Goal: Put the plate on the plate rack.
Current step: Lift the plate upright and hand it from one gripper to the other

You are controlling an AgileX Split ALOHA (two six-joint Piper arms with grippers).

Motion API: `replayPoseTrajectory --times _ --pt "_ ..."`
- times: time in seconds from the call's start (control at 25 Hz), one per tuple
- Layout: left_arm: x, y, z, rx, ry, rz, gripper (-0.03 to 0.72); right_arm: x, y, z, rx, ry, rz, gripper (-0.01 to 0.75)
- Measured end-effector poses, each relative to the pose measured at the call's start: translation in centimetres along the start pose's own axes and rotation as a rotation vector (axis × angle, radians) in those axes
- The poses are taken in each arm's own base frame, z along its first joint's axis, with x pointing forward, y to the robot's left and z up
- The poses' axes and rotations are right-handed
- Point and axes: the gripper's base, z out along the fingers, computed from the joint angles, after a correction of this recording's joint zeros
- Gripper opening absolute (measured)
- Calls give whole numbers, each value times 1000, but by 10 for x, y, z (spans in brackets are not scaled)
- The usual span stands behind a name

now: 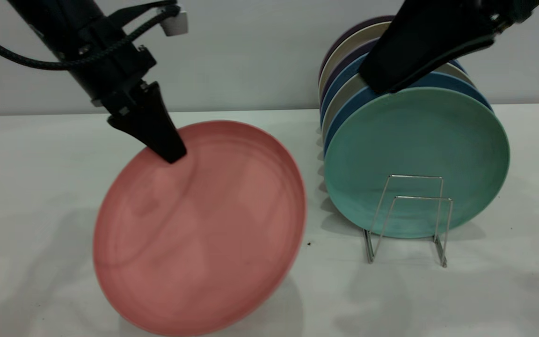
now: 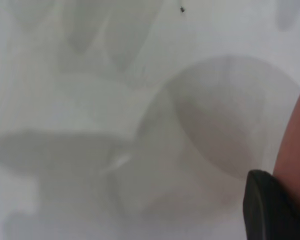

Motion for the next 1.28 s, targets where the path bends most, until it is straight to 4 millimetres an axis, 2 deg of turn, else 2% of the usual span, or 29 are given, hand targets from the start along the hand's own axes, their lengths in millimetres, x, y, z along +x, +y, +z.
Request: replayPoseTrajectory --times 0.12,0.24,0.64,1.04,1.28 --pt "-6 -4 5 0 3 20 19 -3 8 13 -13 15 -46 531" --pt "-11 -8 8 1 6 35 19 -6 7 26 10 23 -59 533" --pt "-22 -12 8 -58 -11 70 19 4 -28 61 90 69 -1 533" --pt "-28 -14 8 -89 -26 93 19 -5 -46 75 101 66 3 534" --pt "-29 -13 8 -100 -31 100 19 -2 -54 85 92 83 18 534"
